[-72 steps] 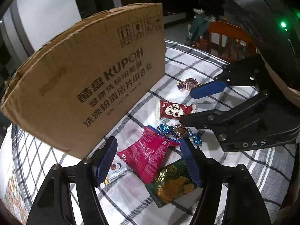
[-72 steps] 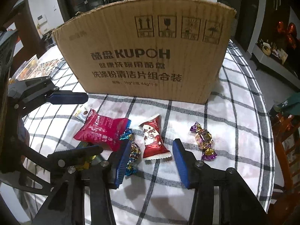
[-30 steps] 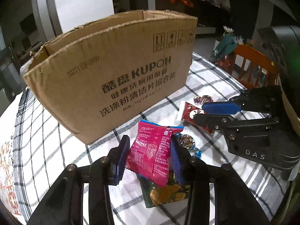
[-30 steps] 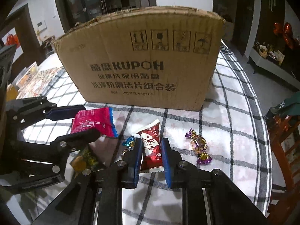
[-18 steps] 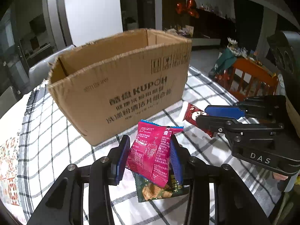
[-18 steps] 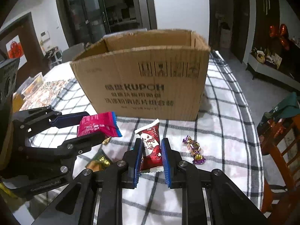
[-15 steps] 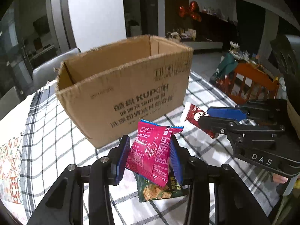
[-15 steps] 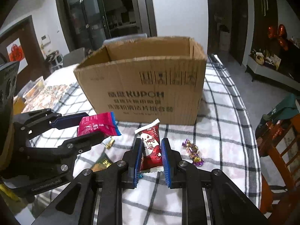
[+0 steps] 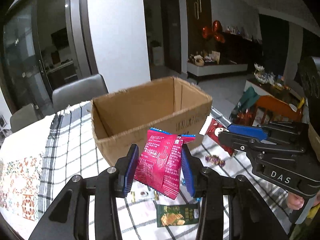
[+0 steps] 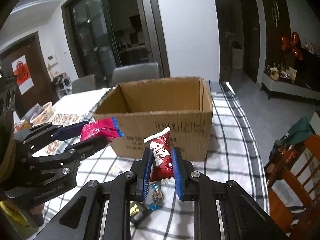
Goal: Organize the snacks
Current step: 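Lift both held snacks over the box and open both tools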
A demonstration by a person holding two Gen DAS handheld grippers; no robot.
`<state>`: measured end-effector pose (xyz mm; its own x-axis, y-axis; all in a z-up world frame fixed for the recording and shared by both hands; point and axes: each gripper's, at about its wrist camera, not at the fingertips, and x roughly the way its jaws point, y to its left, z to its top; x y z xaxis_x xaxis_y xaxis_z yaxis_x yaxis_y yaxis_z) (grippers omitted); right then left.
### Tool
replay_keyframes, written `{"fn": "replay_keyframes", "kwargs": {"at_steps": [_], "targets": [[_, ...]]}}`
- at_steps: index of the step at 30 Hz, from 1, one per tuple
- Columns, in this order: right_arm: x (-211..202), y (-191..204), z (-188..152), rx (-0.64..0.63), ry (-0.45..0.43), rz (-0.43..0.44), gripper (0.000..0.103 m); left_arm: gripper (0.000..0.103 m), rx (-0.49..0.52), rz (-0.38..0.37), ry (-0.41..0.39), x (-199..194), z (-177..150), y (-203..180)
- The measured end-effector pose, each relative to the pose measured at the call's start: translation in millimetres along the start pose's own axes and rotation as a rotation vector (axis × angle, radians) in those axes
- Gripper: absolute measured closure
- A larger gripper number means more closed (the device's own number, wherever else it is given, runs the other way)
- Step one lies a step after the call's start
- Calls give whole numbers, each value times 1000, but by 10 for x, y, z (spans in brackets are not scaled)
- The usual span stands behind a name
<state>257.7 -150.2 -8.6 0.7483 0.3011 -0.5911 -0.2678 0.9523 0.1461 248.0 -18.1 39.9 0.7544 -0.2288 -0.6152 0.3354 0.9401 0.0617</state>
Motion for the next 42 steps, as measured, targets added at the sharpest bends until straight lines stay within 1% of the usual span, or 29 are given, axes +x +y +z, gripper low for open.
{"fn": "replay_keyframes", "kwargs": {"at_steps": [10, 16, 24, 27, 33, 34, 35, 36, 37, 38, 40, 42], "targets": [[-78, 38, 389, -27, -81, -3, 81, 62, -13, 34, -67, -94, 315, 180], [-3, 42, 674, -53, -112, -2, 81, 62, -25, 54, -86, -20, 558, 286], [230, 35, 928, -88, -99, 0, 81, 62, -38, 61, -73, 242, 746, 434], [369, 18, 997, -100, -84, 1, 81, 62, -41, 49, -62, 363, 786, 464], [600, -15, 1057, -119, -63, -11, 81, 61, -49, 73, -33, 593, 860, 534], [629, -24, 1060, -119, -65, -23, 80, 59, -52, 88, -33, 610, 865, 540], [642, -33, 1063, -117, -67, -33, 79, 53, -59, 102, -31, 628, 869, 550], [655, -53, 1054, -112, -66, -37, 79, 50, -64, 113, -33, 633, 868, 559], [669, -71, 1059, -102, -61, -36, 71, 44, -65, 121, -35, 633, 866, 559], [672, -87, 1062, -95, -59, -40, 65, 43, -63, 139, -38, 626, 863, 558], [653, -108, 1051, -91, -61, -45, 65, 43, -58, 156, -42, 592, 842, 541], [613, -117, 1028, -92, -59, -40, 65, 43, -50, 153, -44, 552, 825, 520]]}}
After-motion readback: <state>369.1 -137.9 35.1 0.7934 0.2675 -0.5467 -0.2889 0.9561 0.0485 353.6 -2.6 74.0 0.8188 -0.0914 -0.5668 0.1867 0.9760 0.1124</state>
